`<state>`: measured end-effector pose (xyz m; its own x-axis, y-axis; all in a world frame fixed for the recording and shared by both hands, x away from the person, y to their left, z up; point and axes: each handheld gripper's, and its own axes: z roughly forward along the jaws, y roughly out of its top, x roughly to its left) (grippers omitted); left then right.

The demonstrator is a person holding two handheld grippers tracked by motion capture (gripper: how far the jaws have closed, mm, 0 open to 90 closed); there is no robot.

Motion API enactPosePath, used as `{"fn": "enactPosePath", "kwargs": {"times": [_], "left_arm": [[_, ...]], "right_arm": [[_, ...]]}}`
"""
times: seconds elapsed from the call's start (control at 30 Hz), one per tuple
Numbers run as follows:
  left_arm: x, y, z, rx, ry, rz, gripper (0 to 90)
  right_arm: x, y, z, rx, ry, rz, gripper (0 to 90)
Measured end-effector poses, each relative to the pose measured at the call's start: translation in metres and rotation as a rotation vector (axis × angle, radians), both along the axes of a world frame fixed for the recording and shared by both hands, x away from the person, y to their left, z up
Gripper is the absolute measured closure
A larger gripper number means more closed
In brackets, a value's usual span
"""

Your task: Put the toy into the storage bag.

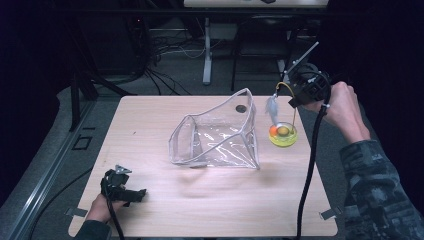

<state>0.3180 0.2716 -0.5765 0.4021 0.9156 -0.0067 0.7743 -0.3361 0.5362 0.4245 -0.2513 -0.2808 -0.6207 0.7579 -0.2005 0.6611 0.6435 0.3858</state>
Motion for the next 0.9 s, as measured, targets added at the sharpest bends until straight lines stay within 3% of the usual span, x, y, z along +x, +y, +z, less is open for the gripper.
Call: {"fn": "enactPosePath", "kwargs": {"times": [0.9], "left_arm": [[0.000,0.000,0.000,0.000,0.001,-0.001,0.0]], "right_arm": [[-0.001,0.011,0.038,-0.013,-0.045,0.026,88.0]]}}
